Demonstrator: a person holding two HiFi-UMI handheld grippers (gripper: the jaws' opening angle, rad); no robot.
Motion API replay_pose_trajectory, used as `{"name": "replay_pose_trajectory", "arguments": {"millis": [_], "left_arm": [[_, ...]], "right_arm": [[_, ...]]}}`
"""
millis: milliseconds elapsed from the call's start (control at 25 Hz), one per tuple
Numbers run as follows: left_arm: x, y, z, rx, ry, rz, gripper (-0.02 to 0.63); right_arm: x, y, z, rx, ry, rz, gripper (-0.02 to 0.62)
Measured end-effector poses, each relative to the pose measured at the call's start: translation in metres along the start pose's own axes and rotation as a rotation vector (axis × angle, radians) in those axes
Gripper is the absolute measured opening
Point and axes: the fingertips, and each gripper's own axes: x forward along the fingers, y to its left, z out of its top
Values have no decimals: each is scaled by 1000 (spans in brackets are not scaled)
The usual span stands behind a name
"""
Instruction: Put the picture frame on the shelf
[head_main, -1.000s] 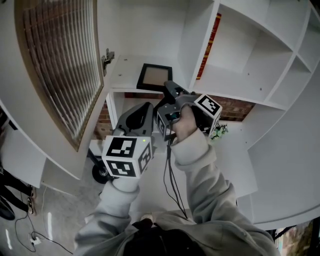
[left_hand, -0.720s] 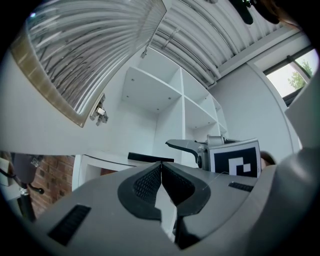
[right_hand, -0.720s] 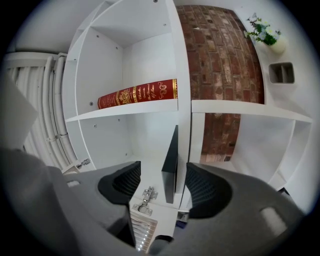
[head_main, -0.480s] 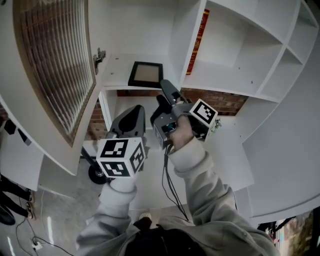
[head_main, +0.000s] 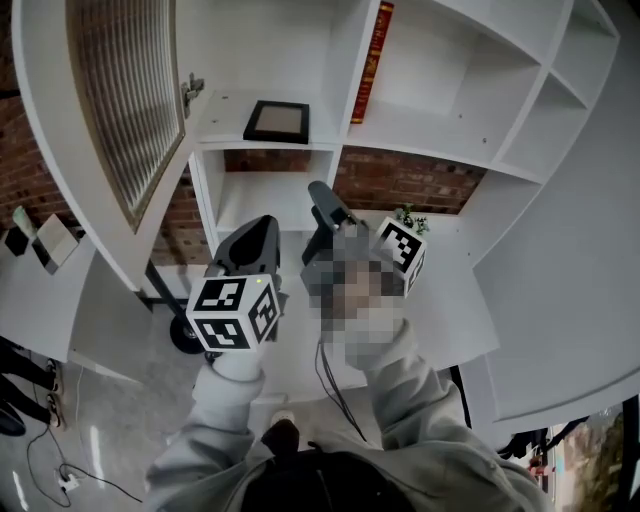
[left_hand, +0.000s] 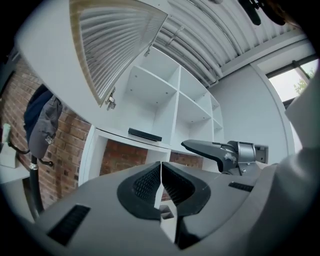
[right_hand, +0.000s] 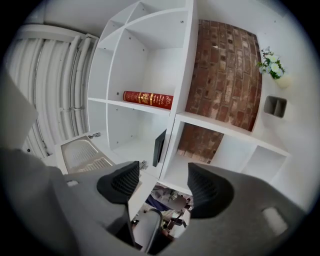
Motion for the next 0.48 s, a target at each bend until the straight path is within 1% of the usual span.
{"name": "replay_pose_trajectory", "arguments": {"millis": [160, 240, 480], "left_arm": [[-21, -17, -14, 3, 8, 0, 5], [-32, -22, -24, -1, 18, 4, 5], [-66, -45, -55, -6, 45, -4, 5]], "right_arm": [[-31, 1, -12, -102, -3, 4, 302], [-47, 4, -20, -179, 3, 8, 298], [-96, 16, -58, -429, 74, 17, 294]]}}
